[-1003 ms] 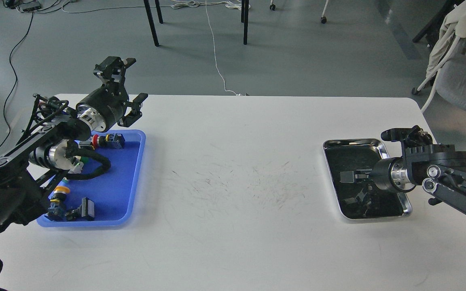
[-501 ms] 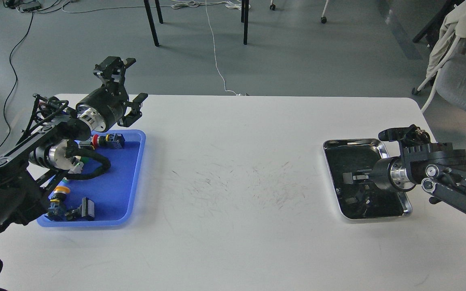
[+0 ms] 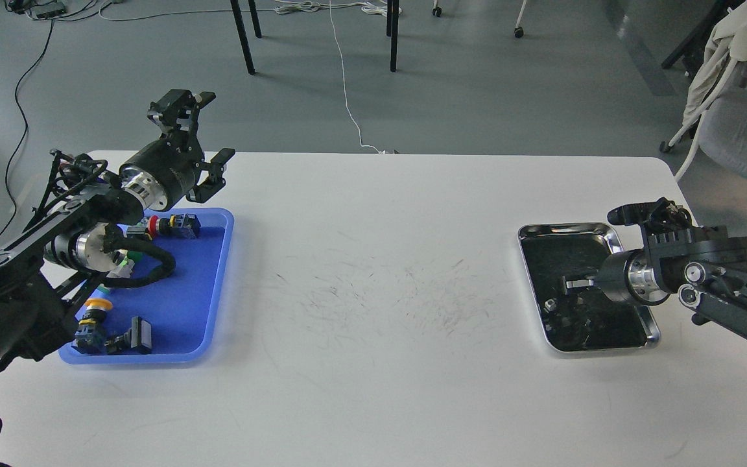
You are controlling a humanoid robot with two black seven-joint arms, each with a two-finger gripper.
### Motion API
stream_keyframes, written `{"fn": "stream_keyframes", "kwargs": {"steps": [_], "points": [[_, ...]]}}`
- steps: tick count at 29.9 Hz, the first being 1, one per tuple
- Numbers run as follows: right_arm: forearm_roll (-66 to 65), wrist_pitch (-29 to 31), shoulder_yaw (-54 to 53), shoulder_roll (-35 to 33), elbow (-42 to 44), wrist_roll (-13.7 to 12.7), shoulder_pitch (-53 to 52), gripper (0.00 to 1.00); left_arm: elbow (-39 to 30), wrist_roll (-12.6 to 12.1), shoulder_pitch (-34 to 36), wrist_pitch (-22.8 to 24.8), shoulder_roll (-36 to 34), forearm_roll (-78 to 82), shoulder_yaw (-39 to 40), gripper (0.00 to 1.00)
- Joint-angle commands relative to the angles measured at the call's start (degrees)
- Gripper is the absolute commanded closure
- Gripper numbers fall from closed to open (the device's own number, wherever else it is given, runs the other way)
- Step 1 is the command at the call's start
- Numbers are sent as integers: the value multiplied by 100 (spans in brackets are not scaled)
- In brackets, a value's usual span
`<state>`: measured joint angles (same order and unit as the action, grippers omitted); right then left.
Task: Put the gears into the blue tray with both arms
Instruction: 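Grasp another black gear in the metal tray with the right gripper, then carry the gear with the right gripper toward the table center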
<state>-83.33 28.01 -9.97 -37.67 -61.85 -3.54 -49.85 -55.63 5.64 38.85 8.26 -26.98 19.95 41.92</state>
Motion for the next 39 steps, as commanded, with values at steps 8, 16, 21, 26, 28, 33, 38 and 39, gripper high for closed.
{"fn": "stream_keyframes", "kwargs": {"steps": [8, 16, 21, 26, 28, 33, 38, 39], "points": [[142, -1, -75, -39, -248, 20, -753, 98, 0, -2, 8, 1, 9, 0, 0, 2], [862, -796, -435, 821, -433, 64, -965, 98, 9, 7, 8, 1, 9, 0, 0, 2], [942, -929, -366, 1814, -302, 64, -939, 98, 9, -2, 17, 1, -9, 0, 0, 2], [959, -1104, 109, 2483, -99, 64, -877, 98, 0, -2, 26, -43, -18, 0, 0, 2], [959, -1140, 241, 2702, -99, 64, -790, 98, 8, -2, 35, -52, -18, 0, 0, 2], [959, -1245, 329, 3186, -12, 64, -447, 98, 8, -2, 35, -61, -18, 0, 0, 2], [950, -1438, 461, 3634, 322, 64, -219, 98, 0, -2, 35, -61, -18, 0, 0, 2], [950, -1491, 461, 3740, 401, 64, -175, 98, 0, -2, 35, -61, -18, 0, 0, 2]]}}
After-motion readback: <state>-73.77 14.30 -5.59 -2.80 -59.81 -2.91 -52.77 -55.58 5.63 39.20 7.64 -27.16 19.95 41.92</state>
